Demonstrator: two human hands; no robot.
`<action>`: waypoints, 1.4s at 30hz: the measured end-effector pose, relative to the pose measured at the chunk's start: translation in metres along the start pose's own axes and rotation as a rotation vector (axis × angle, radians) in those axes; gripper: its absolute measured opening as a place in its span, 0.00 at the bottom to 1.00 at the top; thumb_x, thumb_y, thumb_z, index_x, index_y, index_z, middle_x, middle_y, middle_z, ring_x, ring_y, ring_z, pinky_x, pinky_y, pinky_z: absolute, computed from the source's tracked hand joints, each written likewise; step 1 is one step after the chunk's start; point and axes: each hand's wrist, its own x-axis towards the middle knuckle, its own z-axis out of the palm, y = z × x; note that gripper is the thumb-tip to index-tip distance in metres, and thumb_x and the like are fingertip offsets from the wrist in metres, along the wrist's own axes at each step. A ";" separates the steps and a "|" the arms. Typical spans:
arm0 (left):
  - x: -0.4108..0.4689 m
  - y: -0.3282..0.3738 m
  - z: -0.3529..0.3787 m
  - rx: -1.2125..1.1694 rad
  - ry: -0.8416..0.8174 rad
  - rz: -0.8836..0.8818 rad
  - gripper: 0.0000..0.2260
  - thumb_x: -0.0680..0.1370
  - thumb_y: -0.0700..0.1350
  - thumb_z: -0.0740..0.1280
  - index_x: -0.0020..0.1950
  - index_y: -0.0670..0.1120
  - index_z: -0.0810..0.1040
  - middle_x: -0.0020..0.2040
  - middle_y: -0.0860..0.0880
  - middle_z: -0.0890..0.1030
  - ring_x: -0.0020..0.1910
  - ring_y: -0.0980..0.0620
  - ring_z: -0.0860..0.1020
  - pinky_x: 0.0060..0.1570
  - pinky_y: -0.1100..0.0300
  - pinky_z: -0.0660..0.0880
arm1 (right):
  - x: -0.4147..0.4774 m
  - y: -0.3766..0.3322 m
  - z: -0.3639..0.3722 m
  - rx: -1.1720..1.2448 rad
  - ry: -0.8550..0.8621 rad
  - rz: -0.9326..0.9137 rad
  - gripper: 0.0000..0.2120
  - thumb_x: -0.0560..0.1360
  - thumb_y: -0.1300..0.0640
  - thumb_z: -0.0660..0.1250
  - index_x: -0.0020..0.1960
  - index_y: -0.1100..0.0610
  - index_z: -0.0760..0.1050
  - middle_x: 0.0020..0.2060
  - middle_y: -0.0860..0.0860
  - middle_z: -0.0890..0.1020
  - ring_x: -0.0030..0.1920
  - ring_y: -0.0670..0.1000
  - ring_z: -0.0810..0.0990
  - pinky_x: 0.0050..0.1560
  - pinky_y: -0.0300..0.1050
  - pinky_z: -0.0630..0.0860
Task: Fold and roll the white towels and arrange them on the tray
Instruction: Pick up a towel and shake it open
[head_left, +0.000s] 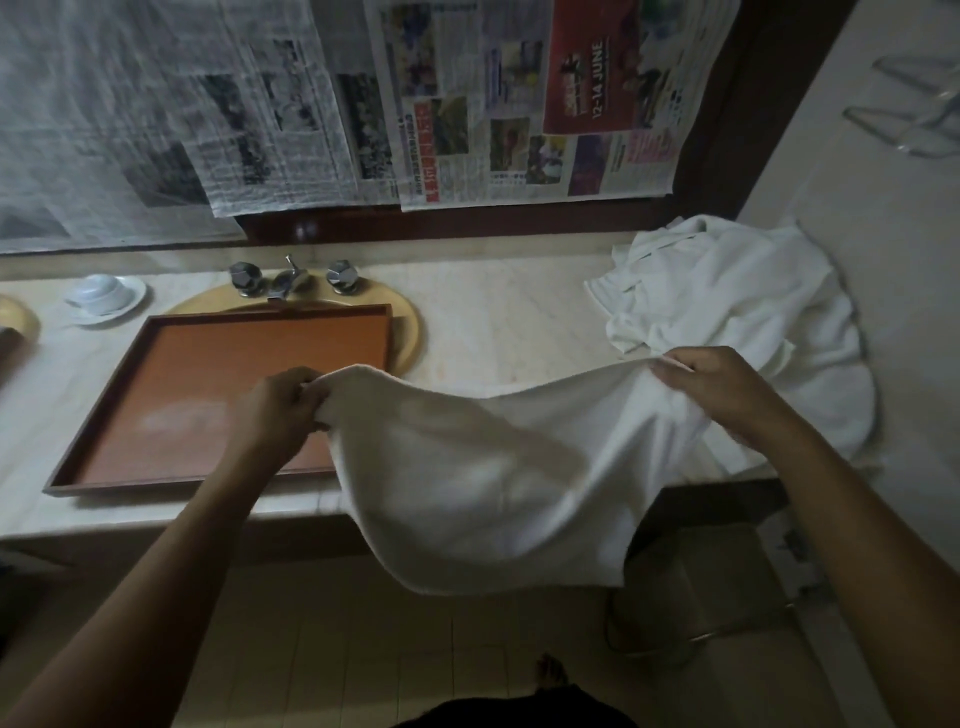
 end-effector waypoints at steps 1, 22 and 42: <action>0.001 0.004 0.008 -0.038 -0.047 -0.008 0.09 0.78 0.45 0.70 0.57 0.55 0.82 0.43 0.48 0.84 0.39 0.46 0.83 0.42 0.49 0.81 | -0.003 -0.010 0.005 0.130 -0.006 0.022 0.09 0.81 0.54 0.69 0.49 0.59 0.82 0.43 0.59 0.84 0.44 0.57 0.81 0.46 0.49 0.75; -0.054 0.157 0.032 -0.681 -0.270 0.194 0.12 0.73 0.47 0.59 0.55 0.49 0.74 0.47 0.50 0.79 0.46 0.50 0.79 0.37 0.54 0.78 | -0.039 -0.083 0.097 -0.304 -0.185 -0.356 0.42 0.70 0.48 0.80 0.78 0.38 0.62 0.68 0.43 0.69 0.65 0.42 0.70 0.65 0.44 0.72; -0.022 0.120 0.041 -0.565 -0.096 0.124 0.12 0.85 0.49 0.64 0.46 0.48 0.85 0.39 0.46 0.82 0.38 0.54 0.77 0.38 0.55 0.73 | 0.002 -0.012 0.093 -0.522 -0.612 -0.007 0.25 0.67 0.37 0.80 0.50 0.48 0.71 0.46 0.42 0.79 0.44 0.43 0.78 0.42 0.41 0.75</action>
